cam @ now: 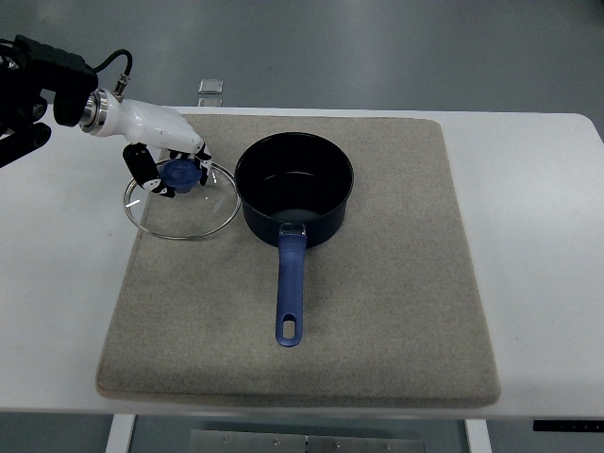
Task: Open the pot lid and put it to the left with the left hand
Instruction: 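Carry the lid beside the saucepan and lower it onto the pad, then open the left hand fingers to release the lid knob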
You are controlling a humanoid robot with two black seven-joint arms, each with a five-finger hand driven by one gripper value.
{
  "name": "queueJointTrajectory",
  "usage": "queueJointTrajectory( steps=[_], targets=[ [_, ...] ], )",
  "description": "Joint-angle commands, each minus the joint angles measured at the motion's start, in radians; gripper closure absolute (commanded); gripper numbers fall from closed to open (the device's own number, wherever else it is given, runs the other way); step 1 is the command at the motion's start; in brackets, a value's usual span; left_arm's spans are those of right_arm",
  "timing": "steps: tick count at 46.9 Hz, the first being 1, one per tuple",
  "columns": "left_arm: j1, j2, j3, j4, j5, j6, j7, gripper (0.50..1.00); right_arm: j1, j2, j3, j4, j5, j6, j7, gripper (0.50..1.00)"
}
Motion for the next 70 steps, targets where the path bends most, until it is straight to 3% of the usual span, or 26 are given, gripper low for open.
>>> queueJointTrajectory(
  steps=[1,52,63,70],
  targets=[
    [0.001,-0.006,0.0,0.001,0.0,0.0,0.0,1.0,0.0,0.0,0.0,0.0,0.0,0.0,0.0,0.583],
    [0.044,-0.007,-0.002,0.018,0.004,0.033,0.0,1.0,0.0,0.0,0.0,0.0,0.0,0.0,0.0,0.583],
    [0.061,-0.012,0.0,0.021,-0.003,0.152,0.0,1.0,0.0,0.0,0.0,0.0,0.0,0.0,0.0,0.583],
    [0.071,-0.012,-0.002,0.026,-0.007,0.163,0.0,1.0,0.0,0.0,0.0,0.0,0.0,0.0,0.0,0.583]
  ],
)
